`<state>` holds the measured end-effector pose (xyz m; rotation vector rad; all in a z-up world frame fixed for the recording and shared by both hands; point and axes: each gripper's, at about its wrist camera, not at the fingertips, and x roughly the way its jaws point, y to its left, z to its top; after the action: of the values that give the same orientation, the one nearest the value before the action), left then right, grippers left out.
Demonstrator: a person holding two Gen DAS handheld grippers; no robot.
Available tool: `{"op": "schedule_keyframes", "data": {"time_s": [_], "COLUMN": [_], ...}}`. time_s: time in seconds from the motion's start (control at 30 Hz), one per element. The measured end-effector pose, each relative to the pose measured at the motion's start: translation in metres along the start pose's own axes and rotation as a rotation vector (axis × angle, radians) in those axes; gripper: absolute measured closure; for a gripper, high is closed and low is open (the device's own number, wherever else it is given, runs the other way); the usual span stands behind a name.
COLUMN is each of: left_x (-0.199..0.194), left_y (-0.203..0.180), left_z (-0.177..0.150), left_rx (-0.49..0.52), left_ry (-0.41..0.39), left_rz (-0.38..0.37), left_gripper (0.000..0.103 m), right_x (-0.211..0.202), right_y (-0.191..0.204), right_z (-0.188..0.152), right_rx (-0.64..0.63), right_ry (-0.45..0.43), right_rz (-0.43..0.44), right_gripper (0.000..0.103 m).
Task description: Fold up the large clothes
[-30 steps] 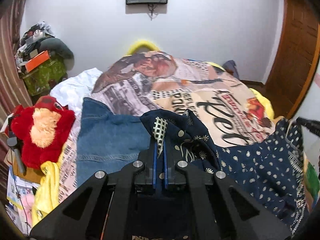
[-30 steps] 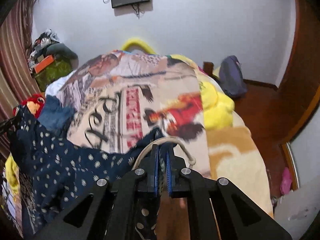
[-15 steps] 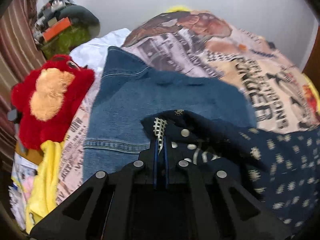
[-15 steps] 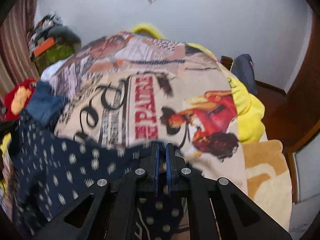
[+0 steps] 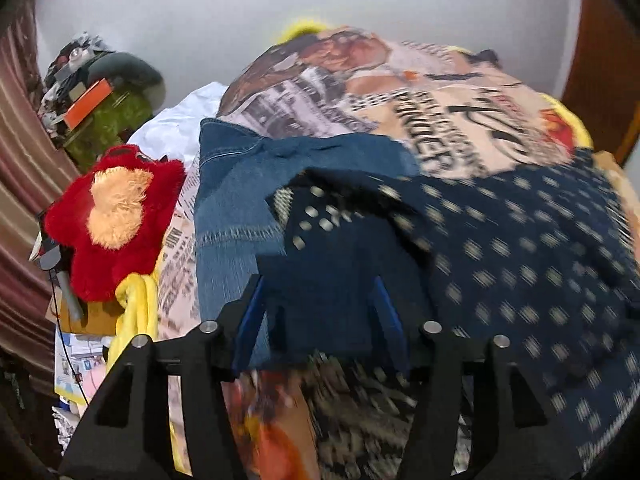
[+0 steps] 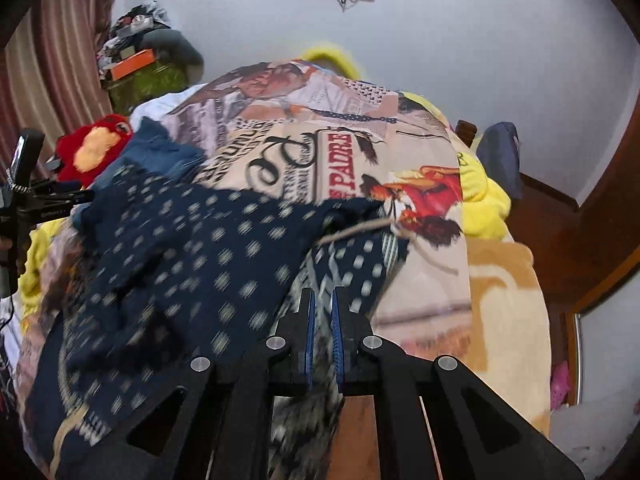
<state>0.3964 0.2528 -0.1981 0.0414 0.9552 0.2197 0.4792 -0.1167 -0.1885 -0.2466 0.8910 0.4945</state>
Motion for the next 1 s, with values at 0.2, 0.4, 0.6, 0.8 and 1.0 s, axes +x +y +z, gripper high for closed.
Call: {"op": "schedule_keyframes", "data": {"time_s": [0.2,0.4,0.6,0.8,1.0], "left_x": [-0.044,-0.062,-0.072,-0.086,-0.088], "left_y": [-0.011,-0.016,-0.013,-0.001,0.008], "left_z": [-0.049,-0.101,-0.132,-0.145,-0.161], "left_rx": [0.003,0.020,0.022,-0.011,-0.046], "left_ry": [-0.005,0.022,0.041,0.023,0.037], "left_rz": [-0.065,-0.075,-0.069,-0.062,-0.069], "left_gripper": [0.031,0.030,0.030,0.030,0.030], "right_x": [-0.038,-0.028,-0.040,-0.044,-0.051], "right_y": [0.023,0.044,0.063,0.061,0.038], "right_z": [-0.069,-0.147,-0.168,-0.171,-0.179], "right_rx": [0.034,0.003,-0.080,-0.077,-0.011], "right_ry": [0.098,0.252,0.167,0.152,0.124], "right_rz": [0.081,0.009,-0.142,-0.157,-0.332], "right_gripper": [0.098,0.098,0.098,0.098,0.007]}}
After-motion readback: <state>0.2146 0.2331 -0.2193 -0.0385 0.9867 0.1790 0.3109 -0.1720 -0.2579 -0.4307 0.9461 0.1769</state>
